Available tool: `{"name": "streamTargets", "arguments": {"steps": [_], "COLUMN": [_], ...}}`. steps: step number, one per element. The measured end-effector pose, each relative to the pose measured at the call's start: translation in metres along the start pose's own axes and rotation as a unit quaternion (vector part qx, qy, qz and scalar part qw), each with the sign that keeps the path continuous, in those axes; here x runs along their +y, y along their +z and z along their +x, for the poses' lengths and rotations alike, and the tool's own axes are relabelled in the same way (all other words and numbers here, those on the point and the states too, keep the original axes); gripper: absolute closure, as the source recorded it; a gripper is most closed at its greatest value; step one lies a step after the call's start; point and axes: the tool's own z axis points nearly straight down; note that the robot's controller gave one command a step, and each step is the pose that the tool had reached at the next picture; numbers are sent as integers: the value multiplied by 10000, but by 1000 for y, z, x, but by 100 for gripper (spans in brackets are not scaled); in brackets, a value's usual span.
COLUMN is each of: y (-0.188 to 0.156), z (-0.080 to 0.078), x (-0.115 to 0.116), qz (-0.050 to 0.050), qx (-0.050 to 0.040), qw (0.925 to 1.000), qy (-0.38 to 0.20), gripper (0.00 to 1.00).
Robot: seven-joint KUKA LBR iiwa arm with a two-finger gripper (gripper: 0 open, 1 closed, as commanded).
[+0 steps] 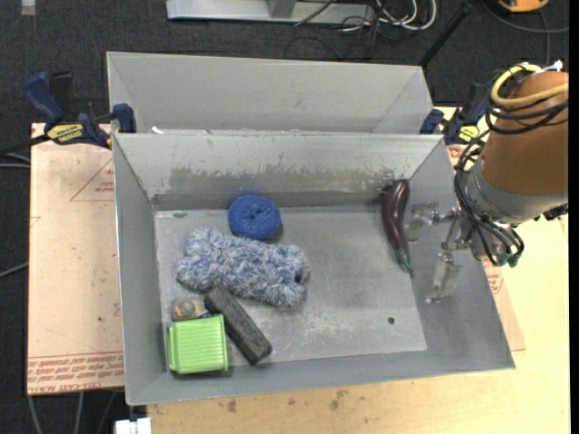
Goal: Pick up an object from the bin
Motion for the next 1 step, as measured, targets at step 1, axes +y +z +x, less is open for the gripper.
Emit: {"name": "streamTargets", "arguments": {"steps": [1], "y": [-5], "z": [-1], "x": [1], "qz": [7], "qx": [-40], "qw": [10000], "qy": [-15], "gripper": [0]}}
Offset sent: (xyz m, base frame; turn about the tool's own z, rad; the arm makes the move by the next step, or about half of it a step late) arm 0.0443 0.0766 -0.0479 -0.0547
